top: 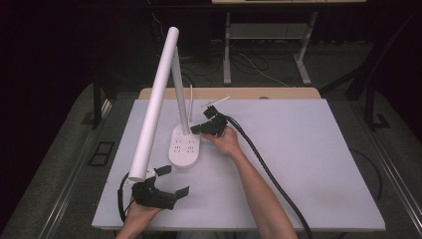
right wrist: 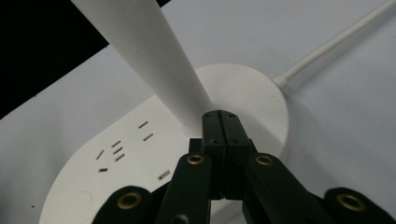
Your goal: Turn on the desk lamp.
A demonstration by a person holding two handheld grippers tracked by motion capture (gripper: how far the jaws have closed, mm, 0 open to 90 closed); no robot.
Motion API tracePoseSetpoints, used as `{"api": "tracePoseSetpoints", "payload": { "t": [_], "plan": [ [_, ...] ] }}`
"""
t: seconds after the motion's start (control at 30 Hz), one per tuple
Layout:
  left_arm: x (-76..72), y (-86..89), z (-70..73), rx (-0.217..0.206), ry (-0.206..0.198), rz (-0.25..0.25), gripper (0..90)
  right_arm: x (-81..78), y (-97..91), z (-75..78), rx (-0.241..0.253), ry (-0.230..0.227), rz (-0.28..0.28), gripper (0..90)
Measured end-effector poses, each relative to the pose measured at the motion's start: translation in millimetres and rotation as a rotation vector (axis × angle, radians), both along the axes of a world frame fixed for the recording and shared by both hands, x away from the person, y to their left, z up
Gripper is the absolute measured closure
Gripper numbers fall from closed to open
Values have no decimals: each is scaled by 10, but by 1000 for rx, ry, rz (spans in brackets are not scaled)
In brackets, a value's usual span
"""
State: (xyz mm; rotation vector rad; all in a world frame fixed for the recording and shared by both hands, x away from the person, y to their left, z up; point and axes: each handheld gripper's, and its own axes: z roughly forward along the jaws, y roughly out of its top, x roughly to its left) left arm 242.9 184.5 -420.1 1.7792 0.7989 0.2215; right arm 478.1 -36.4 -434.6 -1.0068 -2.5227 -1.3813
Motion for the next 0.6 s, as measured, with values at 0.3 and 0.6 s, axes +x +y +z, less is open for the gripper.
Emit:
{"api": "tracePoseSetpoints", "payload": {
  "t": [0.3, 0.6],
  "plan": [
    [1, -8, -5, 6, 0, -2, 0, -30, 26, 1, -23, -27, 1, 900],
    [11, -7, -12, 7, 4, -3, 0, -39, 25, 27, -29, -32, -7, 898]
  ]
}}
